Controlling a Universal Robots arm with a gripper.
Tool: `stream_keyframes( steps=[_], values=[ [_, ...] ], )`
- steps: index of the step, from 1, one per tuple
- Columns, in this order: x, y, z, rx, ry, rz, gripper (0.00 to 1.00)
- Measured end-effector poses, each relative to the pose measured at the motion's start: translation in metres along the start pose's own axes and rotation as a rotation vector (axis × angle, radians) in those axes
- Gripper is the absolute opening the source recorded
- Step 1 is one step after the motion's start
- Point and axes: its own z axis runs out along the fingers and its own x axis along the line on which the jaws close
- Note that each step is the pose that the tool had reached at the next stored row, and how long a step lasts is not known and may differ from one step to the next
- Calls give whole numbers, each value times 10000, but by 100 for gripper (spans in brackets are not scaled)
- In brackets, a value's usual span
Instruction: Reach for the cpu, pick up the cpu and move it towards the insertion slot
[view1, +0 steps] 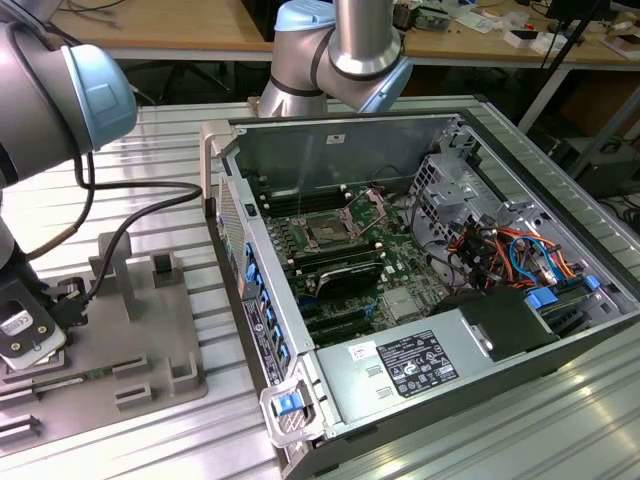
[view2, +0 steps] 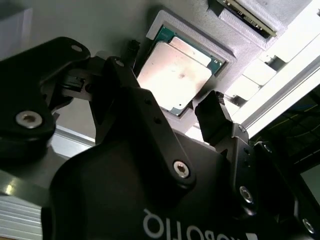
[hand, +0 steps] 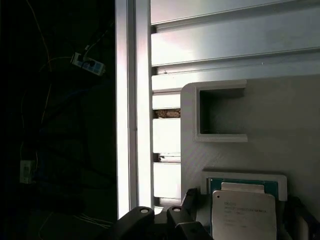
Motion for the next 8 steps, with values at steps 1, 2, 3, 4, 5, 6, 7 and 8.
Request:
stream_keyframes(
  steps=[1,2,3,4,5,6,7,8],
  values=[
    [0,-4,0,0,0,-5,74],
    [0,-12,-1,0,1,-30,74],
    [0,-16,-2,1,3,-42,74],
    [0,-19,-1,1,2,-49,74],
    [0,-19,-1,0,2,-50,74],
    [-2,-19,-1,0,1,-51,74],
    [-4,-20,-2,2,3,-52,66],
    [-6,-19,-2,1,4,-51,66]
  ],
)
